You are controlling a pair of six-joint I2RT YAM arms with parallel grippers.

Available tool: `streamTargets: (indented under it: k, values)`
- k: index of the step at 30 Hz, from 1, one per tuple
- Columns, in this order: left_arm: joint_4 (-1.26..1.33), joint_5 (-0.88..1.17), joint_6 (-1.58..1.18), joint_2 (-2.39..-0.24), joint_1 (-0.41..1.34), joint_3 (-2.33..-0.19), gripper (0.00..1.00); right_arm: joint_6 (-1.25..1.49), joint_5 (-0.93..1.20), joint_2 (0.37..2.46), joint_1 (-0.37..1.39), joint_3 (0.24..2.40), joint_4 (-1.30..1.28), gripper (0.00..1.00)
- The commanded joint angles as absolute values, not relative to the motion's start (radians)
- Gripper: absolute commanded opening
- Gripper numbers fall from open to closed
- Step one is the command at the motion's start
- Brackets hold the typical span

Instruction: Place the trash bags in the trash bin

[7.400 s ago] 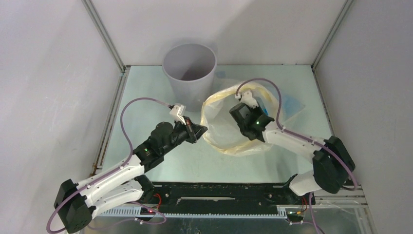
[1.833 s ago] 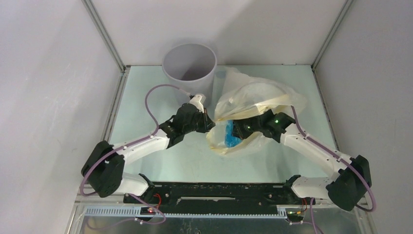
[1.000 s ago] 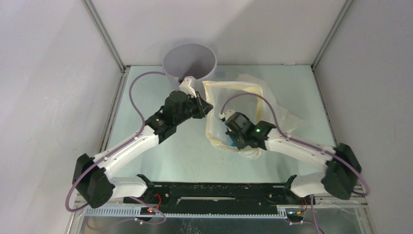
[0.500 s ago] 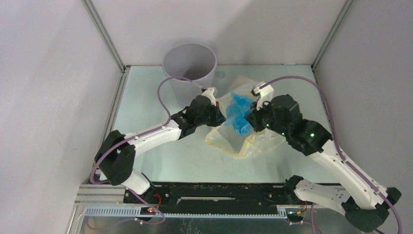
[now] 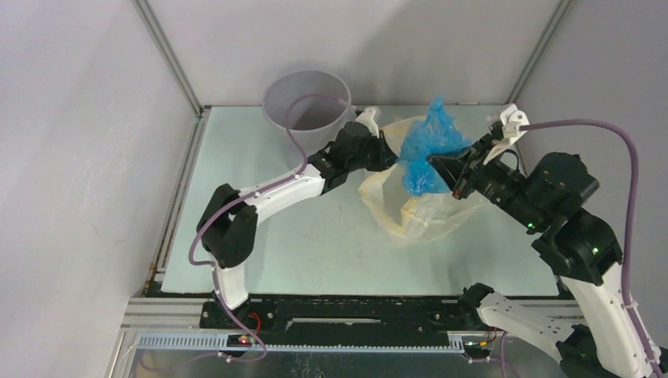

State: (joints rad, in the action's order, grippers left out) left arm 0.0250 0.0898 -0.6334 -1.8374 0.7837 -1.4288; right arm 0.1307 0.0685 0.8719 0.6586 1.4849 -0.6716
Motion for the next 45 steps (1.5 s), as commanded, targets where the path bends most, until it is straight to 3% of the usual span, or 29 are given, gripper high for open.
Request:
streamTargets:
  k: [1, 11, 15, 26, 28, 31, 35, 41, 45]
  values:
    - [0.024, 0.125, -0.597, -1.832, 0.764, -1.511, 0.14, 0.135, 0.211, 0.881, 0.655, 1.537, -0.662, 0.00]
    - [-0.069, 0.074, -0.481, -1.490, 0.740, -1.318, 0.63, 0.253, 0.517, 0.909, 0.660, 1.468, -0.574, 0.00]
    - [-0.129, 0.004, -0.463, -1.291, 0.734, -1.178, 0.77, 0.276, 0.557, 0.958, 0.761, 1.433, -0.542, 0.00]
    - [-0.445, -0.276, -0.493, -0.695, 0.727, -0.860, 0.92, 0.275, 0.491, 1.173, 0.943, 1.391, -0.461, 0.00]
    - [-0.492, -0.280, -0.497, -0.608, 0.726, -0.809, 0.94, 0.285, 0.437, 1.207, 0.951, 1.390, -0.481, 0.18]
    - [-0.534, -0.259, -0.509, -0.510, 0.726, -0.754, 0.96, 0.296, 0.318, 1.224, 0.959, 1.366, -0.525, 0.55]
    - [-0.563, -0.171, -0.536, -0.452, 0.726, -0.691, 0.97, 0.308, 0.145, 1.195, 0.968, 1.297, -0.573, 0.62]
    - [-0.574, -0.065, -0.591, -0.438, 0.727, -0.618, 0.98, 0.311, -0.207, 1.208, 1.019, 1.185, -0.741, 0.90]
    - [-0.573, -0.018, -0.618, -0.429, 0.728, -0.599, 1.00, 0.365, -0.423, 1.267, 1.046, 1.117, -0.806, 0.95]
